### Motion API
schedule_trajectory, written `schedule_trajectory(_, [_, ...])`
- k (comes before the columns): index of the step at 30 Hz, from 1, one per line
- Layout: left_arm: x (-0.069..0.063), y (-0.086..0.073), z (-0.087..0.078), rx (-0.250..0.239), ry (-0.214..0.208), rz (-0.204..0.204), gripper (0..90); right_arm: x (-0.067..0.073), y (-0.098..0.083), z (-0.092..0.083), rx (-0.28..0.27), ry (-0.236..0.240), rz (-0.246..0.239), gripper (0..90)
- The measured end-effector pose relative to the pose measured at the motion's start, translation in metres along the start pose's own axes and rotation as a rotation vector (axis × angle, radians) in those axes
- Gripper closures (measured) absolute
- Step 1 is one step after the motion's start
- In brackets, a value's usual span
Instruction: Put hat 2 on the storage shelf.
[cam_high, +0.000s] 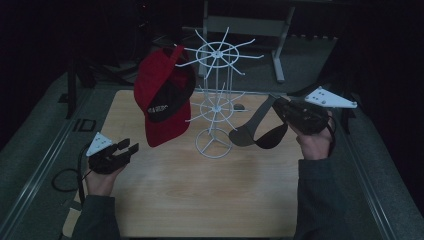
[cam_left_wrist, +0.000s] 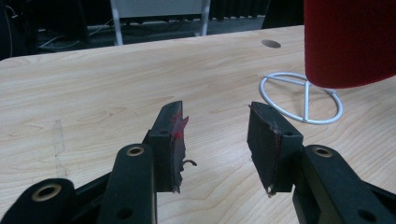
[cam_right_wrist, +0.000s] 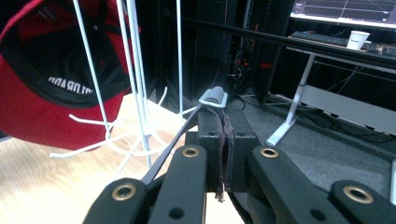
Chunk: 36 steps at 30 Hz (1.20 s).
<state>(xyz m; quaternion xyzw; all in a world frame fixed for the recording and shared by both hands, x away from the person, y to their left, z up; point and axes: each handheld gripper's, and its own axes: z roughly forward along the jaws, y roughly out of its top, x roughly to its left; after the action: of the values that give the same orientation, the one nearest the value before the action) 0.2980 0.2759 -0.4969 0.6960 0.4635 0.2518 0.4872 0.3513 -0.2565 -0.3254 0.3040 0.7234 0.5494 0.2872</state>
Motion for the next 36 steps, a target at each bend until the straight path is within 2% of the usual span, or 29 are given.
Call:
schedule_trajectory(14, [0.001, 0.000, -0.001, 0.002, 0.003, -0.004, 56.4, 0.000, 0.017, 0.004, -0.018, 0.027, 0.012, 87.5])
schedule_trajectory(23, [0.000, -0.001, 0.000, 0.005, 0.003, -0.005, 56.3, 0.000, 0.023, 0.004, -0.022, 0.026, 0.013, 87.6])
schedule_trajectory(36, [0.001, -0.001, -0.001, 0.002, 0.004, -0.009, 56.3, 0.004, 0.036, 0.004, -0.046, 0.032, -0.005, 87.6])
